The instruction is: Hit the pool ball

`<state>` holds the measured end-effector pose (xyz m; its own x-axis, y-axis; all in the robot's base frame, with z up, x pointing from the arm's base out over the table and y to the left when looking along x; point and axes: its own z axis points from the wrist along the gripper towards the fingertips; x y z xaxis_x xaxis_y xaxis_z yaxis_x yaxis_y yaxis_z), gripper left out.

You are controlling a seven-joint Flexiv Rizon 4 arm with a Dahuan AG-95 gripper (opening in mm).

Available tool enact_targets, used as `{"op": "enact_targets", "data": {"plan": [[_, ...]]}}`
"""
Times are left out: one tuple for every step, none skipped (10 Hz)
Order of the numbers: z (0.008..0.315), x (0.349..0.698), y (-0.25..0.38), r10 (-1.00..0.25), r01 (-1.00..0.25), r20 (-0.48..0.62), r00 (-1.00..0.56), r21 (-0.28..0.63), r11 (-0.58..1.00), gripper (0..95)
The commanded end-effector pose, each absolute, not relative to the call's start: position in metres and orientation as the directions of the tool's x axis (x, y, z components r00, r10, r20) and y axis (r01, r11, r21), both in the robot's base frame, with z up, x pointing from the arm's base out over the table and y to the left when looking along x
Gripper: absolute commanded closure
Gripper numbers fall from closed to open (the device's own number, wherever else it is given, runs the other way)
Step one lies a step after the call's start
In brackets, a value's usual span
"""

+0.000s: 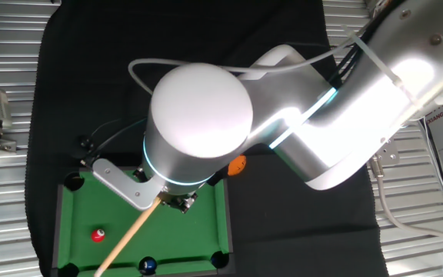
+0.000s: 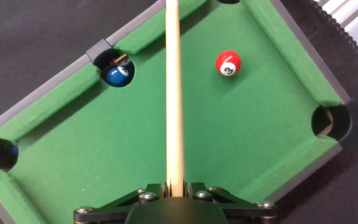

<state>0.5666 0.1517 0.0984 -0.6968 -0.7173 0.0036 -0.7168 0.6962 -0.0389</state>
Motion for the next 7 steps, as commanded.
{"op": "enact_targets", "data": {"plan": [[0.0981, 0.5637, 0.1475, -0.692, -0.692, 0.011, -0.722, -0.036, 0.721, 95.0], [0.0983, 0.5623, 0.1455, -0.691, -0.691, 0.012, -0.723, -0.035, 0.722, 95.0], [0.0988, 0.5612, 0.1444, -0.689, -0.689, 0.013, -0.724, -0.037, 0.724, 95.0], [0.1001, 0.5595, 0.1424, -0.688, -0.688, 0.013, -0.726, -0.038, 0.725, 95.0], [0.1023, 0.5577, 0.1406, -0.689, -0.689, 0.013, -0.725, -0.040, 0.724, 95.0], [0.1039, 0.5561, 0.1395, -0.691, -0.691, 0.013, -0.723, -0.043, 0.722, 95.0], [0.1039, 0.5541, 0.1380, -0.691, -0.691, 0.011, -0.723, -0.045, 0.722, 95.0]]}}
